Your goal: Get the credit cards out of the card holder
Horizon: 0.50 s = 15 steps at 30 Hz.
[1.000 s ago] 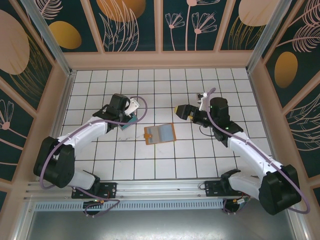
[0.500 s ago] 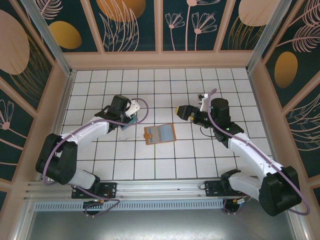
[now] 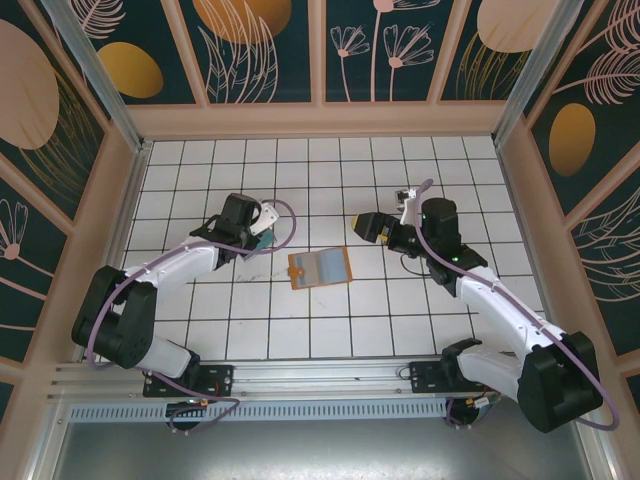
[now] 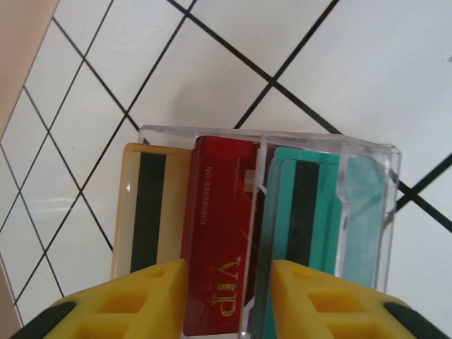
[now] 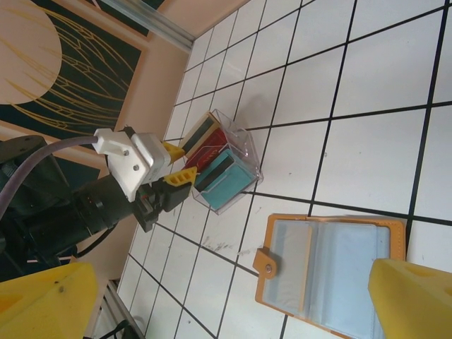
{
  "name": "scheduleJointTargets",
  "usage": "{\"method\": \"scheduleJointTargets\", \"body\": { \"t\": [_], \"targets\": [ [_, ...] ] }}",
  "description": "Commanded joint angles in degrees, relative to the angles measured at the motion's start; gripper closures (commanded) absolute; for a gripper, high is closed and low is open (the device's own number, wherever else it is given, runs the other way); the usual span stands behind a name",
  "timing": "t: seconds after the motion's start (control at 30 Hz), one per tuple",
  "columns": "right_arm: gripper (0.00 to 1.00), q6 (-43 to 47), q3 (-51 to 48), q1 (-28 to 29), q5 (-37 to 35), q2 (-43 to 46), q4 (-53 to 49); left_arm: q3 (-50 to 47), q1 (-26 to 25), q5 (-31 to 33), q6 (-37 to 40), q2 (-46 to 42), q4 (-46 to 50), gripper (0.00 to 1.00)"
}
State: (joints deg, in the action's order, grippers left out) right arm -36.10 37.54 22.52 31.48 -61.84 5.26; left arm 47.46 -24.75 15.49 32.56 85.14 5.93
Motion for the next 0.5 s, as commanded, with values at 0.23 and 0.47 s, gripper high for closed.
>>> {"method": "scheduleJointTargets", "body": {
  "t": [0.23,0.47],
  "targets": [
    [0.01,-0.38,-1.05,-0.46,0.86,1.44,1.71,-0.48,1.90,3.30,-1.97,0.27,-4.46,0.63],
    [0.01,-0.38,-1.23,-0.42,0.86,1.50,1.43,2.11,2.25,2.83,-4.17,0.74,-3.72,0.64]
  ]
}}
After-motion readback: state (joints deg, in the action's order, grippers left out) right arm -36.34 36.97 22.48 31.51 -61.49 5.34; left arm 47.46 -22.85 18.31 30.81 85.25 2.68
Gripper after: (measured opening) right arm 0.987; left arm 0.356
